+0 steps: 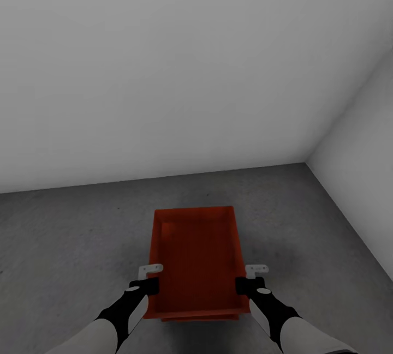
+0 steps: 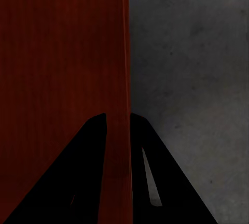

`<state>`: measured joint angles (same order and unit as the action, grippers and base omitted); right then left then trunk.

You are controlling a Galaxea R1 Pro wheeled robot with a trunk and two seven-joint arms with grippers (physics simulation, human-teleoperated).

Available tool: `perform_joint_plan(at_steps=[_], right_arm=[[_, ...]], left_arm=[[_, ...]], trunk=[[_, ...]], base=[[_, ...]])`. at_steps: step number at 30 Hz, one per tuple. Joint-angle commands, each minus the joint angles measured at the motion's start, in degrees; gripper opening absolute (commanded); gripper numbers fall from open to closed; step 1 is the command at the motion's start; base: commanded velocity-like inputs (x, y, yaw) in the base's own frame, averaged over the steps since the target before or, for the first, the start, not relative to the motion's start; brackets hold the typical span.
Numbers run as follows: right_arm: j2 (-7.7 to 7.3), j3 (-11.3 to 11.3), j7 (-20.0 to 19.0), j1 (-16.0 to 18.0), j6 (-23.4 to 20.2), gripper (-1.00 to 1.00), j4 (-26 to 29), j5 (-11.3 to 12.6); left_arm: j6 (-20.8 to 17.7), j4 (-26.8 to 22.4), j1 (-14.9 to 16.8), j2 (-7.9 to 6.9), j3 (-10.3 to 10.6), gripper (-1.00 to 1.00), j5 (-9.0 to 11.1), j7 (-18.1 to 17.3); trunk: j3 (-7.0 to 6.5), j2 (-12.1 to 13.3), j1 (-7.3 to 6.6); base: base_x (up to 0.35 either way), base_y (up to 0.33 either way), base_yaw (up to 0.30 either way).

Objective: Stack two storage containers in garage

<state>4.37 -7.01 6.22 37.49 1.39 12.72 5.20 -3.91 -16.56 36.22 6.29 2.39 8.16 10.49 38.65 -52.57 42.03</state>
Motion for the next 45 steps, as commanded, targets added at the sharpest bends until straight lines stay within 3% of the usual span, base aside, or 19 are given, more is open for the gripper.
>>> perform_joint_plan(at_steps=[1,45], right_arm=[[-0.06,1.20,0.72,0.05,0.20,-1.00,-0.15,0.43],[-0.06,1.21,0.72,0.05,0.33,-1.00,-0.15,0.43]], left_arm=[[-0.35,-0.32,-0.01,-1.99,-0.55,-1.00,-0.62,1.47],[-0.39,-0.36,-0.01,-1.90,-0.55,-1.00,-0.60,1.55]], trunk=[[0.04,-0.03,0.00],[0.04,-0.03,0.00]], base=[[0.000,0.000,0.000],[0.000,0.000,-0.032]])
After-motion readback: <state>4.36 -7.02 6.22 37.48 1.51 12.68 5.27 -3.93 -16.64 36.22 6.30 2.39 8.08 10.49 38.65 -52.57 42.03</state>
